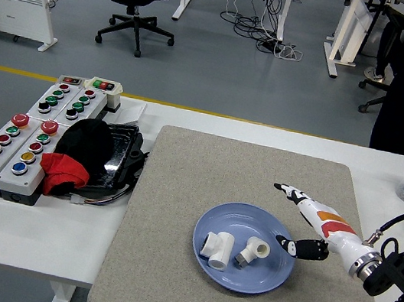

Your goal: Pick pipe place plate twice

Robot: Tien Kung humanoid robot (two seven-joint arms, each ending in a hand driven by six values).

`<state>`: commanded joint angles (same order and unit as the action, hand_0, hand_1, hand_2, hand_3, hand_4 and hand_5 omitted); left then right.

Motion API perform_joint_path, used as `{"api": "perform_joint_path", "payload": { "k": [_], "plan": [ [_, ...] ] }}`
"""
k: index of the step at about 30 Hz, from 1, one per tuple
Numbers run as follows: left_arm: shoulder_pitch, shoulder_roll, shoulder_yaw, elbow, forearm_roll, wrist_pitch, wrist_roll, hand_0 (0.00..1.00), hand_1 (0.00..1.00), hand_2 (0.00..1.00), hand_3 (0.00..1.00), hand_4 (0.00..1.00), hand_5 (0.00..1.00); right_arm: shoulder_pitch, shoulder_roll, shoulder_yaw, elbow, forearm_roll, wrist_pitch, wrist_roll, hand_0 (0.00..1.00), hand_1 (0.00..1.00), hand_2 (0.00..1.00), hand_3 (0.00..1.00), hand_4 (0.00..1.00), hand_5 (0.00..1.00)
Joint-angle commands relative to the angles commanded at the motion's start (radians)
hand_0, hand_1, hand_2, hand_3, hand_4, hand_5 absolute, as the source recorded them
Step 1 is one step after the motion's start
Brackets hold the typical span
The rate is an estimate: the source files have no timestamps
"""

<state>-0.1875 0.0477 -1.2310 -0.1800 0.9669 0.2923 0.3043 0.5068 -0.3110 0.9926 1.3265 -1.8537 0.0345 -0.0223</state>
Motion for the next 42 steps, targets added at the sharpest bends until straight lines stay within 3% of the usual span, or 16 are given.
{"api": "perform_joint_path", "payload": {
  "k": [9, 13, 16, 18, 22, 26, 27, 34, 42],
  "plan": [
    [-0.004, 0.000, 0.000, 0.000, -0.004, 0.000, -0.002, 0.711, 0.747, 0.718, 0.658, 0.402, 0.998, -0.022, 0.001, 0.080, -0.004, 0.028, -0.057, -0.004, 0.875, 0.866, 0.984, 0.960, 0.680, 0.270],
    [-0.008, 0.000, -0.001, 0.000, -0.004, 0.000, -0.003, 0.711, 0.747, 0.718, 0.658, 0.402, 0.998, -0.030, 0.012, 0.100, -0.023, 0.109, -0.161, 0.020, 0.875, 0.866, 0.984, 0.960, 0.680, 0.270],
    [-0.011, 0.000, -0.002, 0.000, -0.004, 0.000, -0.003, 0.711, 0.747, 0.718, 0.658, 0.402, 0.998, -0.044, 0.023, 0.118, -0.039, 0.226, -0.255, 0.079, 0.846, 0.834, 0.966, 0.918, 0.650, 0.300],
    [-0.012, -0.001, -0.003, 0.000, -0.002, 0.000, -0.003, 0.711, 0.747, 0.718, 0.658, 0.402, 0.998, -0.056, 0.028, 0.139, -0.041, 0.317, -0.284, 0.115, 0.846, 0.834, 0.966, 0.918, 0.650, 0.300],
    [-0.013, -0.001, -0.007, 0.000, 0.002, -0.001, -0.003, 0.711, 0.747, 0.718, 0.658, 0.402, 0.998, -0.082, 0.038, 0.208, -0.029, 0.493, -0.259, 0.148, 0.827, 0.816, 0.931, 0.897, 0.621, 0.348],
    [-0.014, -0.002, -0.010, 0.000, 0.006, -0.001, -0.003, 0.711, 0.747, 0.718, 0.658, 0.402, 0.998, -0.099, 0.043, 0.269, -0.023, 0.655, -0.217, 0.115, 0.827, 0.816, 0.931, 0.897, 0.621, 0.348],
    [-0.014, -0.001, -0.010, 0.000, 0.006, -0.001, -0.003, 0.711, 0.747, 0.718, 0.658, 0.402, 0.998, -0.106, 0.044, 0.284, -0.022, 0.697, -0.207, 0.105, 0.809, 0.799, 0.900, 0.864, 0.589, 0.519],
    [-0.016, -0.001, -0.012, 0.000, 0.009, -0.002, -0.002, 0.711, 0.747, 0.718, 0.658, 0.401, 0.998, -0.169, 0.065, 0.399, -0.020, 0.990, -0.179, 0.075, 0.805, 0.792, 0.887, 0.857, 0.590, 0.544],
    [-0.018, 0.000, -0.013, 0.000, 0.011, -0.002, -0.002, 0.711, 0.747, 0.717, 0.657, 0.401, 0.998, -0.215, 0.082, 0.468, -0.024, 1.328, -0.174, 0.056, 0.801, 0.788, 0.879, 0.845, 0.589, 0.554]
  ]
}}
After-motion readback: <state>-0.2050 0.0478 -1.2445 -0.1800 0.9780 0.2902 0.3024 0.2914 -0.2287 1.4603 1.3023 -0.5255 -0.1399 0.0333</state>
